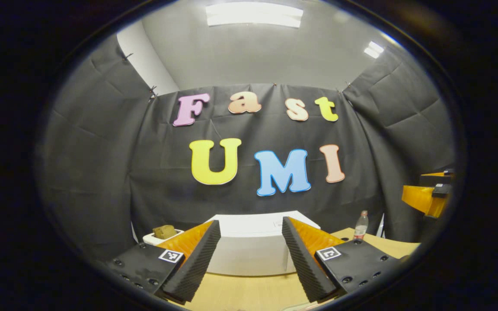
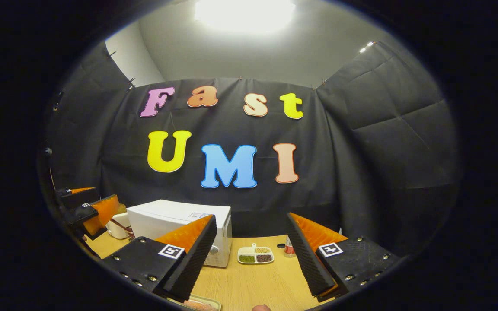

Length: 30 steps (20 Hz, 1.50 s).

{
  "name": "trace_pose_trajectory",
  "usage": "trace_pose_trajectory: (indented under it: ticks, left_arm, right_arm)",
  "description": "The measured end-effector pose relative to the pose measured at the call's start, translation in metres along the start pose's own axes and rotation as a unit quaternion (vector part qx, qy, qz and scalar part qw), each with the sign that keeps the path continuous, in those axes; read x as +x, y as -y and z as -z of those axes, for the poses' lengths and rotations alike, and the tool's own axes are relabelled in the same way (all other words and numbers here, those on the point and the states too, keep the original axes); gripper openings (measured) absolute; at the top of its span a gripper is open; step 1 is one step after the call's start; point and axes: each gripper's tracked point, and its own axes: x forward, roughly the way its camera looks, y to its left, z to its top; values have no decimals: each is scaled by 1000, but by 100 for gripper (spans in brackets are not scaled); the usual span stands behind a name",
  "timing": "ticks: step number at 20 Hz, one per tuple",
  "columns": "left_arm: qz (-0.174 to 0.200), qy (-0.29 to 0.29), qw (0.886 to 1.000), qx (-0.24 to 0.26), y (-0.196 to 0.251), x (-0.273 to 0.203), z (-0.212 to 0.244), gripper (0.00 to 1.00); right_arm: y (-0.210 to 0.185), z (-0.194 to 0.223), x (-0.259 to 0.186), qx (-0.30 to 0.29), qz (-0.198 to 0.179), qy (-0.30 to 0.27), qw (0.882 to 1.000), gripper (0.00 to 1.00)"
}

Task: Open the microwave oven with the left hand, put the food in, and close the microwave oven.

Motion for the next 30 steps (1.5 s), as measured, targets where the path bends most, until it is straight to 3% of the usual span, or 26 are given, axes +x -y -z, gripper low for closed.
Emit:
trace_pose_trajectory:
  ticks: [10,14,15,16,17,30]
  left_arm:
    - [50,5,999,0,51,77,34,99]
    - [80,-14,997,-18,81,99,69,94]
    - [85,-22,996,-19,86,107,78,99]
    - [85,-30,996,-16,90,114,89,94]
    - [88,-40,995,-15,96,120,101,99]
    - [81,-173,981,13,121,168,244,97]
  right_arm:
    - [43,2,-25,-24,67,-10,997,97]
    - [60,4,-37,-22,96,-15,995,97]
    - [62,5,-39,-24,101,-18,994,97]
    - [64,6,-39,-26,105,-20,994,97]
    - [67,7,-41,-27,109,-22,993,97]
    - [81,11,-57,-52,128,-41,990,97]
